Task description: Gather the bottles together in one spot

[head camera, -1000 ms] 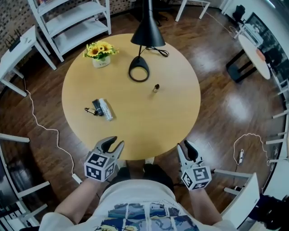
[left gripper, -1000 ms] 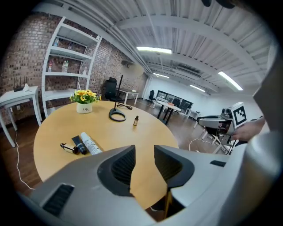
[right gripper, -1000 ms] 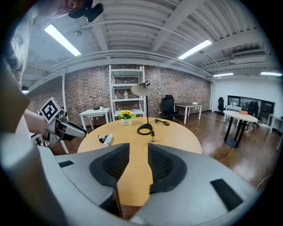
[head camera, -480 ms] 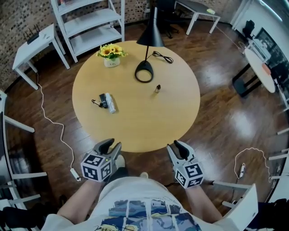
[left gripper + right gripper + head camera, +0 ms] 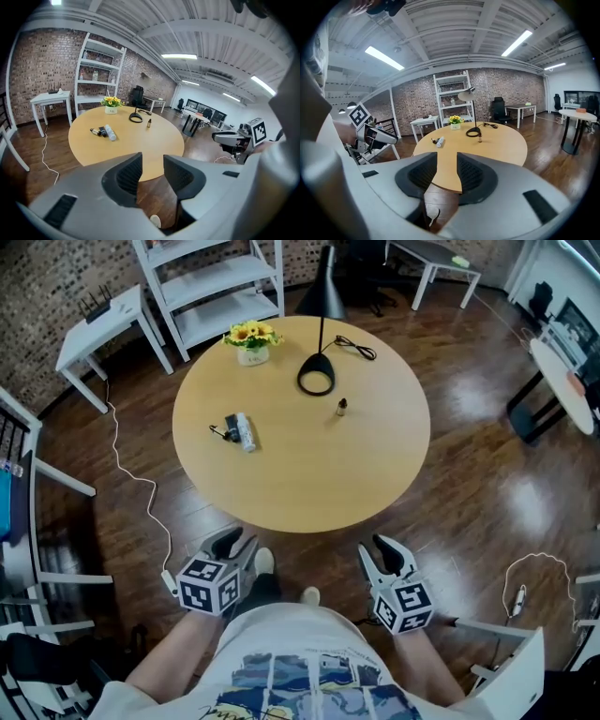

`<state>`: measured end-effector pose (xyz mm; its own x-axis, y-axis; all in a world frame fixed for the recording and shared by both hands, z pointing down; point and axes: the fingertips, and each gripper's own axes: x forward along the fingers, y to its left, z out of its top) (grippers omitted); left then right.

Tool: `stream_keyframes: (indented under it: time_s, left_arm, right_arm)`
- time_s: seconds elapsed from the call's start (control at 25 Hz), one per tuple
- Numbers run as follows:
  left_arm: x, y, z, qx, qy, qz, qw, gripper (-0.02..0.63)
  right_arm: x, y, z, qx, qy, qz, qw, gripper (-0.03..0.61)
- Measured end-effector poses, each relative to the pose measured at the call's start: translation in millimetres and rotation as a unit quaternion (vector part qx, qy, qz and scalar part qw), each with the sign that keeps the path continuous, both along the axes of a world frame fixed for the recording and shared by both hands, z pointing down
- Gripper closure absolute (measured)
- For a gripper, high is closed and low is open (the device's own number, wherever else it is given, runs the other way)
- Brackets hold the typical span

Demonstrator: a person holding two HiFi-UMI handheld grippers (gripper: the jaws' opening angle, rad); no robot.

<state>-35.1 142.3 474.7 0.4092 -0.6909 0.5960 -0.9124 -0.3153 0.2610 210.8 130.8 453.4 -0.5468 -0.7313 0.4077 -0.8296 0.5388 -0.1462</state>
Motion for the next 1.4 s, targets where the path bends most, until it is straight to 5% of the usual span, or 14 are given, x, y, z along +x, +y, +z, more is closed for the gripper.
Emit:
stream_keyframes:
  time_s: [0.56,1.0,1.4]
  left_arm:
    - [-23,-20,-1,0.012,-0.004,-0.015,0.9998,0.459]
    - [-92,-119,32,-0.011,-0.007,-0.032,0.9994,0.459]
    - [-162,-227,94,-0.073,0.014,-0.069,0.9948,0.445]
  right_arm:
    - [-1,-3,-1,-0.002,-0.003,0.007,1.0,0.42]
    - [-35,-58,-6,-0.007,0.015,0.038,0.999,0.392]
    - [-79,-101,0,-0.026,0.032,0.072,0.997,0.37]
